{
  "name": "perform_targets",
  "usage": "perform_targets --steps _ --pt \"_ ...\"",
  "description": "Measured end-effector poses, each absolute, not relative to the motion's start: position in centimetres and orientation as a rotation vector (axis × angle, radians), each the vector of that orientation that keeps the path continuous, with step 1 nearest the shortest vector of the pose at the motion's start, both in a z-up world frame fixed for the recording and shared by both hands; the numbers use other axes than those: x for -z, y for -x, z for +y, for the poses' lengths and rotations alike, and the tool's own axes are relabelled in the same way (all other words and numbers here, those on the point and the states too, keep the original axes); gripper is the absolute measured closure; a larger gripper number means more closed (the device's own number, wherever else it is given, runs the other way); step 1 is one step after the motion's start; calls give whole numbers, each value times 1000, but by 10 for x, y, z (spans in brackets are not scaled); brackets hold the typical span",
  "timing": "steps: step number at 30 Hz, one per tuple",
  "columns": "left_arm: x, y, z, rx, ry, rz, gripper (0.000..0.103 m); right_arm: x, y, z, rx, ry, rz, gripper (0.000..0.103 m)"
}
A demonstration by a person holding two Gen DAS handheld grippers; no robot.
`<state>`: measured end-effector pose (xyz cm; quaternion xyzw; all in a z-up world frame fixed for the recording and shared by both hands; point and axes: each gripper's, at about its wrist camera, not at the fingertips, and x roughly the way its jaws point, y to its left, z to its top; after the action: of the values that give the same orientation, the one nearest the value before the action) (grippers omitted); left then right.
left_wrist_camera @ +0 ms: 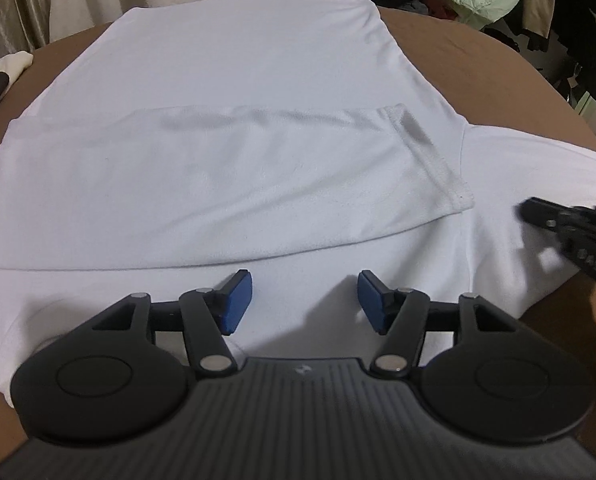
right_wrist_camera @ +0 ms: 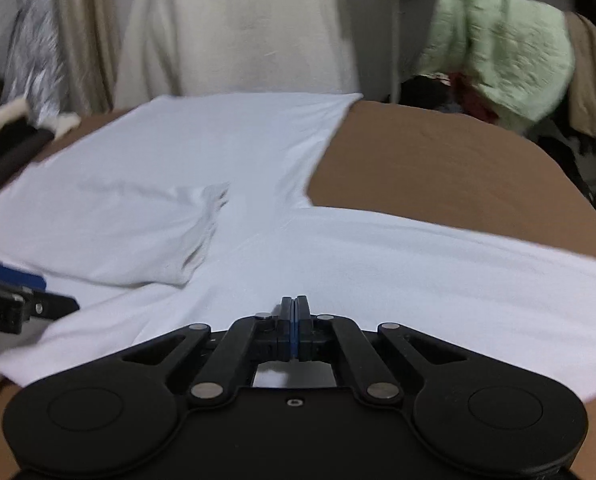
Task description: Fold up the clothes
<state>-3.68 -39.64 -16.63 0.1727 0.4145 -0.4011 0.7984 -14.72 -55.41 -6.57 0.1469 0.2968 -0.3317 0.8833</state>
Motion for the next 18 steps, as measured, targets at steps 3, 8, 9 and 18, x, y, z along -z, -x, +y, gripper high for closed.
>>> perform_targets --steps 3,8,9,18 --pt "166 39 -397 857 -374 886 43 62 174 -557 738 -367 590 103" --pt "165 41 -394 856 -373 888 43 57 223 -558 831 -401 585 103" --pt "163 42 -394 860 -373 888 42 56 234 -558 852 -397 591 103" --pt "142 62 -433 985 -416 830 42 55 374 -574 1111 -537 634 103"
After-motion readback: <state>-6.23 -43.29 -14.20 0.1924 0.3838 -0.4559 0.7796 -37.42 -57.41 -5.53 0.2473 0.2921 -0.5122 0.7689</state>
